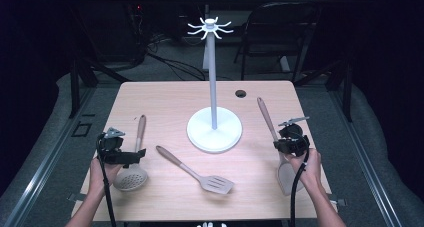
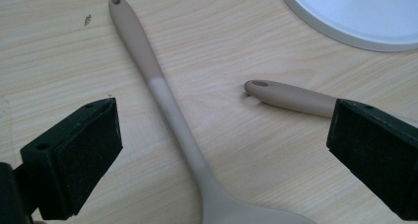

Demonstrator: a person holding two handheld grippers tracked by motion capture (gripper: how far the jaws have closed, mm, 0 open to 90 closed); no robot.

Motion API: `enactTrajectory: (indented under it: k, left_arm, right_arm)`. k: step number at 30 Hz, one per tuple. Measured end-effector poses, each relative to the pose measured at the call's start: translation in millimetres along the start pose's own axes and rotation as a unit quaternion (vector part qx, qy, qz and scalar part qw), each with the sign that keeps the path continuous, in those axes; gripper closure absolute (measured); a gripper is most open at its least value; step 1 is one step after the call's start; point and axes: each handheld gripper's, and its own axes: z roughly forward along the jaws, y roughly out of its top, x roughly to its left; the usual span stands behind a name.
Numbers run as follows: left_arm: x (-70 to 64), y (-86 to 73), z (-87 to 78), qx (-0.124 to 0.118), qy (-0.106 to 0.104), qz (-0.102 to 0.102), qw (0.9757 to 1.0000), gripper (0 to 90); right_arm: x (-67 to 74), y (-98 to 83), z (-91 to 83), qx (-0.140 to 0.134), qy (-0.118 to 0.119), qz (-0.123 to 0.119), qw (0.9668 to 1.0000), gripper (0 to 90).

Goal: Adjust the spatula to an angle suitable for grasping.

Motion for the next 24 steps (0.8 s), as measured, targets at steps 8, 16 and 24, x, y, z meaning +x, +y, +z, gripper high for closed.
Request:
enactTrajectory:
  k: [8, 16, 24]
  left_arm:
    - [-3.0, 1.5, -0.3, -0.006, -0.002, 0.002, 1.0, 0.1]
    - [-10.1, 5.4, -3.8, -0.022, -0.001, 0.01, 0.9997, 0.1]
    - [-17.5, 9.1, -7.2, -0.032, -0.004, 0.023, 0.9992, 0.1]
  right_arm:
    - [13.0, 4.7, -15.9, -0.037, 0.003, -0.027, 0.9989, 78.8]
    - [25.5, 10.1, -22.6, -0.047, 0.001, -0.073, 0.9962, 78.8]
    - [38.9, 15.4, -22.6, -0.068, 0.009, -0.096, 0.993, 78.7]
